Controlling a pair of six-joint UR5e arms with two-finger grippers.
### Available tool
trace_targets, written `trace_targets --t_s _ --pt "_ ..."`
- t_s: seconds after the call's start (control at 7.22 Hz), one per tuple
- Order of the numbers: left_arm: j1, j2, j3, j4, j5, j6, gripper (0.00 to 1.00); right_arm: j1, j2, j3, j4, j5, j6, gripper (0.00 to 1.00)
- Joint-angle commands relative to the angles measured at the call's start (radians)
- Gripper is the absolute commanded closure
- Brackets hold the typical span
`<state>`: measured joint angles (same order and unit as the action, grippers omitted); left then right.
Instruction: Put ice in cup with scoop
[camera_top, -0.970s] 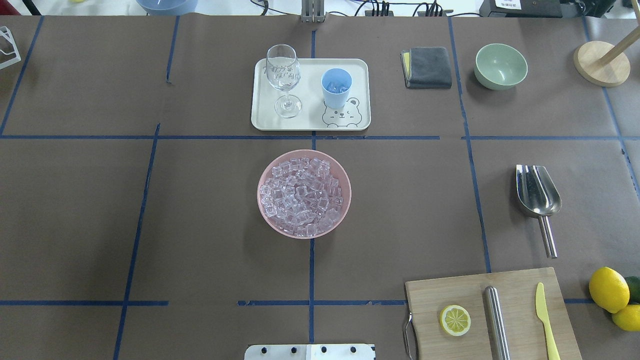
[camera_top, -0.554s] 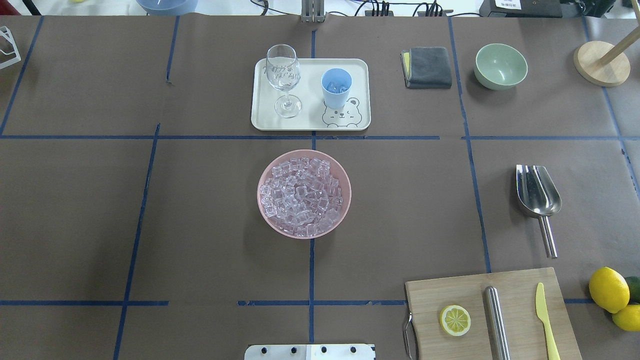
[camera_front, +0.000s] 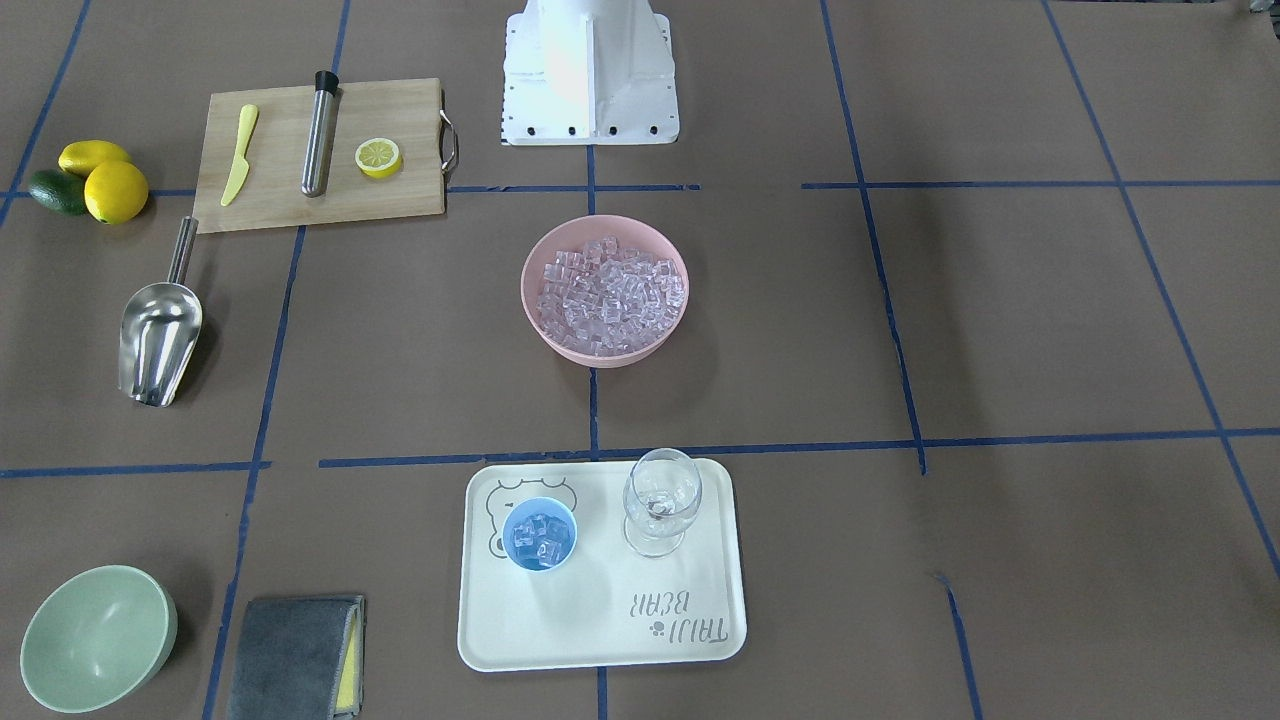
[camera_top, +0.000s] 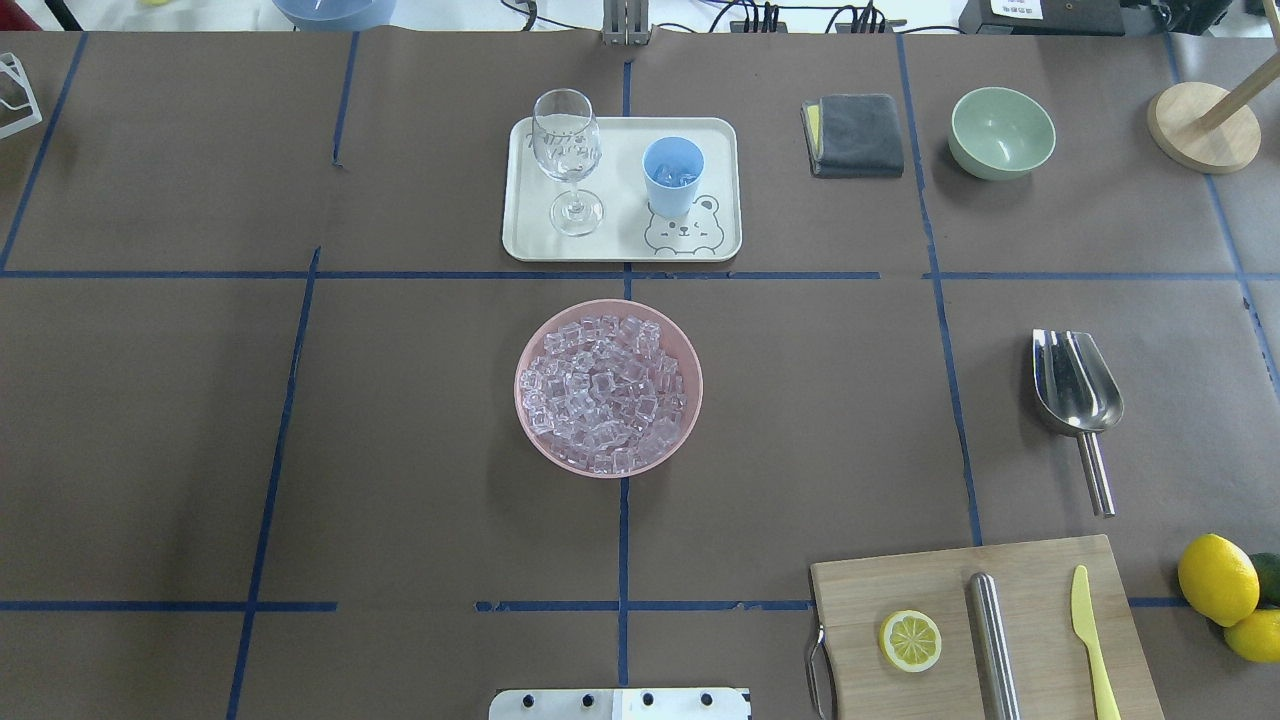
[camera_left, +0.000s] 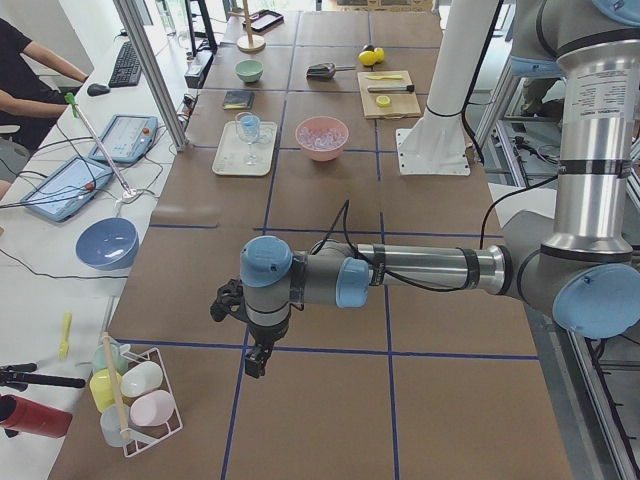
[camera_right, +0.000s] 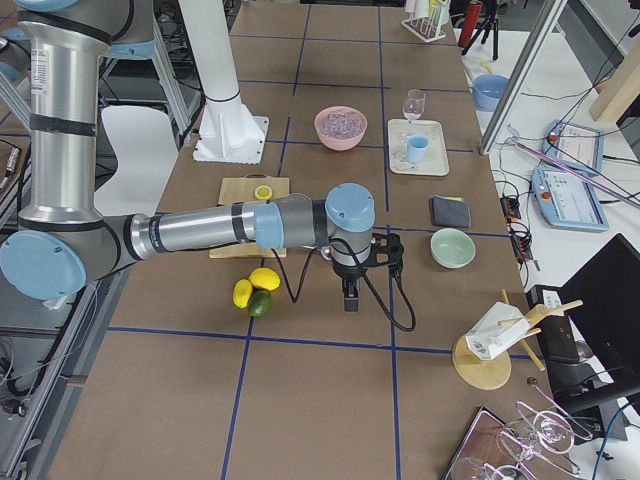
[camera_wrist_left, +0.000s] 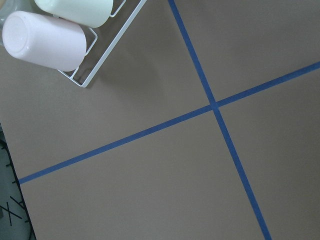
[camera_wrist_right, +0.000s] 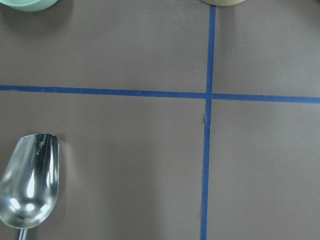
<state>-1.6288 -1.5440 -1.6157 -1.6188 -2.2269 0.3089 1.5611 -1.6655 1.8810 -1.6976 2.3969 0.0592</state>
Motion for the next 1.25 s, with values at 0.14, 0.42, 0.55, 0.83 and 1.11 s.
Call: trace_targets --t_s 0.14,0.42,0.55,0.83,1.11 --pt "0.006 -0.005 -0.001 0.029 -0.104 -0.166 0.00 0.005 0.000 0.006 -0.054 0.036 0.004 0.00" --pt "0.026 -0.002 -0.021 0.040 -0.129 -0.230 0.00 0.005 -0.005 0.006 -0.053 0.057 0.004 0.00" --pt "0.043 -0.001 -0.021 0.040 -0.128 -0.231 0.00 0.007 -0.007 0.004 -0.053 0.056 0.004 0.00" --pt "0.060 -0.001 -0.021 0.039 -0.119 -0.229 0.00 0.007 -0.008 0.003 -0.053 0.048 0.004 0.00" --pt "0.060 -0.001 -0.020 0.039 -0.119 -0.229 0.00 0.005 -0.007 -0.020 -0.051 0.045 0.002 0.00"
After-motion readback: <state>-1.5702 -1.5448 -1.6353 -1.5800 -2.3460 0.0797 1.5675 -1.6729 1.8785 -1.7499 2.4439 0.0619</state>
